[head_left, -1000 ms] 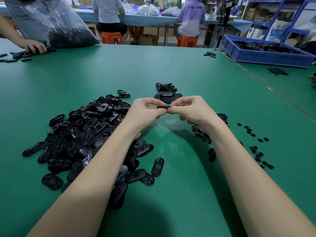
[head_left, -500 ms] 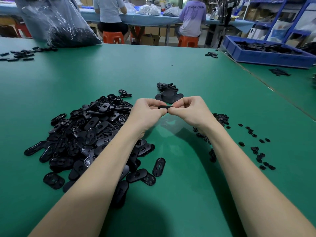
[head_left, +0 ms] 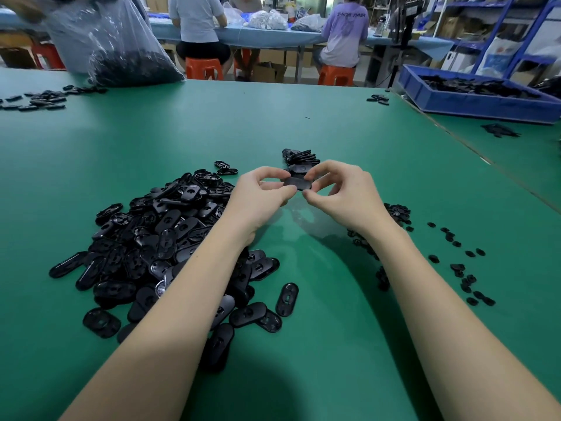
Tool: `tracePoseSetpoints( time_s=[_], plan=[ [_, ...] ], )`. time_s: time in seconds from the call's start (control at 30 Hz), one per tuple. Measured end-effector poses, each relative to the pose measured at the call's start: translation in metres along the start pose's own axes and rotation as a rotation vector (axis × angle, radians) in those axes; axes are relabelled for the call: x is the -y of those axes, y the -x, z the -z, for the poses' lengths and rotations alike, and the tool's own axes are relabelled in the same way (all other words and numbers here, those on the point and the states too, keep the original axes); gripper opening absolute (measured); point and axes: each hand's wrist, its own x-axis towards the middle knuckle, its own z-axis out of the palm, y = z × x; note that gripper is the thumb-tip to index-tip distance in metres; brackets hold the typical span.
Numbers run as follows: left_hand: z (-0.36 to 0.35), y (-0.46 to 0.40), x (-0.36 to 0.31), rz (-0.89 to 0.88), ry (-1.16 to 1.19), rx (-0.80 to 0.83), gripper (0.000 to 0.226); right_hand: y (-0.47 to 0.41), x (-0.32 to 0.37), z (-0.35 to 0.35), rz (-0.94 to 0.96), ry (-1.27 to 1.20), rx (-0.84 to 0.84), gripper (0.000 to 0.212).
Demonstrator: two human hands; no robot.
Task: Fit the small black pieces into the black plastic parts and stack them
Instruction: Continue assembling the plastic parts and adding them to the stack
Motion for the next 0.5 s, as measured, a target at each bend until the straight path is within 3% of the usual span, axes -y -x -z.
tracePoseSetpoints(
  time_s=[0.2,0.5],
  plan=[
    [0.006,-0.006,0.002,-0.010,-0.058,-0.024,0.012,-0.041,-0.005,-0.010,-0.243,0.088,-0.082,0.010],
    [0.014,-0.012,0.008,0.005,-0.099,0.017,0.007,-0.081,-0.006,-0.029,-0.375,0.162,-0.094,0.028]
  ],
)
